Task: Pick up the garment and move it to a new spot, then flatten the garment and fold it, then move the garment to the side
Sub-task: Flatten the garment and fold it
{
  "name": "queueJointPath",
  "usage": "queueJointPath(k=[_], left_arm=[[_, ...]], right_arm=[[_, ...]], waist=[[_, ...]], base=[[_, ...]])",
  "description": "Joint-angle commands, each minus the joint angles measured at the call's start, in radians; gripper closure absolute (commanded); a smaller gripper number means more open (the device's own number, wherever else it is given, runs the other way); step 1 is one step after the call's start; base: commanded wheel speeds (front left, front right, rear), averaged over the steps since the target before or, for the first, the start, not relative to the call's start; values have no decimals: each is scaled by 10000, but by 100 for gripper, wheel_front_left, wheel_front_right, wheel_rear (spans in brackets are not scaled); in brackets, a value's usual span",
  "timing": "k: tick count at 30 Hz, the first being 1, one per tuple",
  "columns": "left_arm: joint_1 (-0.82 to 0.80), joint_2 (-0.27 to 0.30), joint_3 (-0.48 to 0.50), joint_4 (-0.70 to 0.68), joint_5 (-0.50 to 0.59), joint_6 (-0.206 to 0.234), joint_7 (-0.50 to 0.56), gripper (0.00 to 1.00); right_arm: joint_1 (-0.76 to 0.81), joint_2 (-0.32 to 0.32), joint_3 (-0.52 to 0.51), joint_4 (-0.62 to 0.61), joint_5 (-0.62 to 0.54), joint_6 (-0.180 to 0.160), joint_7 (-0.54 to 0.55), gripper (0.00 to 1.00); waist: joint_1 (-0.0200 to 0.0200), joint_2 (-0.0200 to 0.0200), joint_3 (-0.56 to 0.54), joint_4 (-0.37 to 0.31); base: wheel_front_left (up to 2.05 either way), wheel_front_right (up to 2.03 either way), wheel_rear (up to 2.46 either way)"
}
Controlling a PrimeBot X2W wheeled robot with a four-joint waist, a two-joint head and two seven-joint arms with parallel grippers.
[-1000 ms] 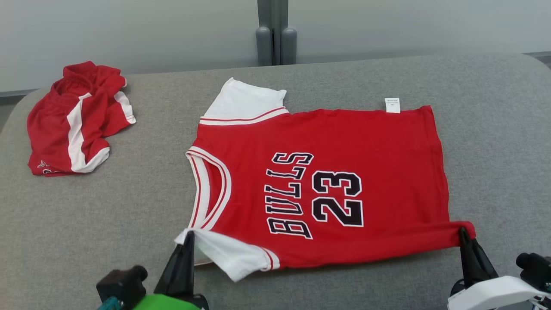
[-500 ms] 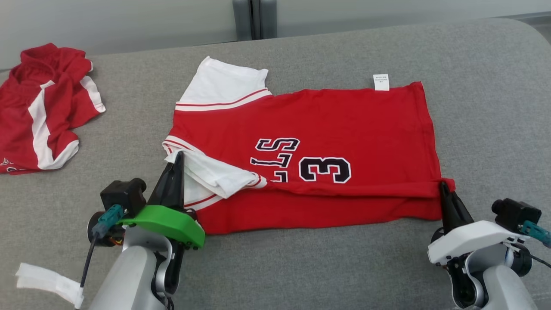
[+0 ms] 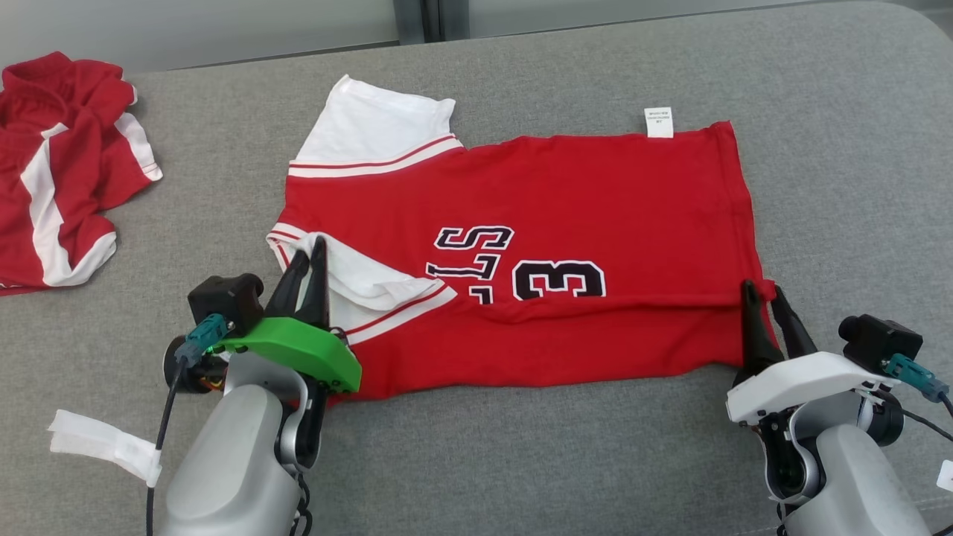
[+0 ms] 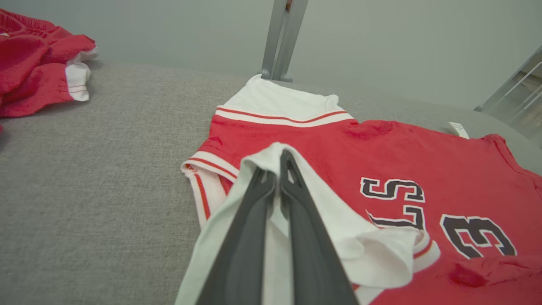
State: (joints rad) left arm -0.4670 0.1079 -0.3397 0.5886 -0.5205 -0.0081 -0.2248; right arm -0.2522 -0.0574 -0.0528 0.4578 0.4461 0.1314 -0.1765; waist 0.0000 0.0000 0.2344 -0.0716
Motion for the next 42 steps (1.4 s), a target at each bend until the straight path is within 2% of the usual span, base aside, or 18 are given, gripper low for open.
queueJointPath(k=[1,7,13,17,23,31,35,42], left_arm=[[-211,-54,-4,-191,-32,-189,-176,0],[320,-205,4,-1017,90,-457,-394,0],[1549,7,351,-1961,-61,-172,-394,0],[2891,397,495,-2606,-393,176,468,0],[3899,476,396,-3125,-1108,483,2187,0],[3854,276,432,-2738,-1553,1181,3497,0],[3663,282,486,-2412,-1615,1452,3796,0],[3507,142,688,-2131,-2101,1267,3913,0]], right_arm=[[-99,-16,-26,31,64,-15,-142,0],[146,-57,-526,-173,-315,-15,-389,0],[759,-15,-1024,-881,-1001,-15,-374,0],[1425,34,-1387,-1609,-1586,-15,-63,0],[1865,64,-1352,-2160,-1563,-15,326,0],[1890,61,-997,-2479,-1406,-15,490,0],[1965,59,-926,-2583,-1478,-15,567,0],[2058,60,-894,-2636,-1489,-15,661,0]], waist=[[0,0,-80,69],[0,0,-426,300],[0,0,-880,498],[0,0,-1290,677],[0,0,-1485,725],[0,0,-1342,464],[0,0,-1285,278],[0,0,-1276,89]], base=[[0,0,0],[0,0,0],[0,0,0],[0,0,0],[0,0,0],[0,0,0],[0,0,0],[0,0,0]])
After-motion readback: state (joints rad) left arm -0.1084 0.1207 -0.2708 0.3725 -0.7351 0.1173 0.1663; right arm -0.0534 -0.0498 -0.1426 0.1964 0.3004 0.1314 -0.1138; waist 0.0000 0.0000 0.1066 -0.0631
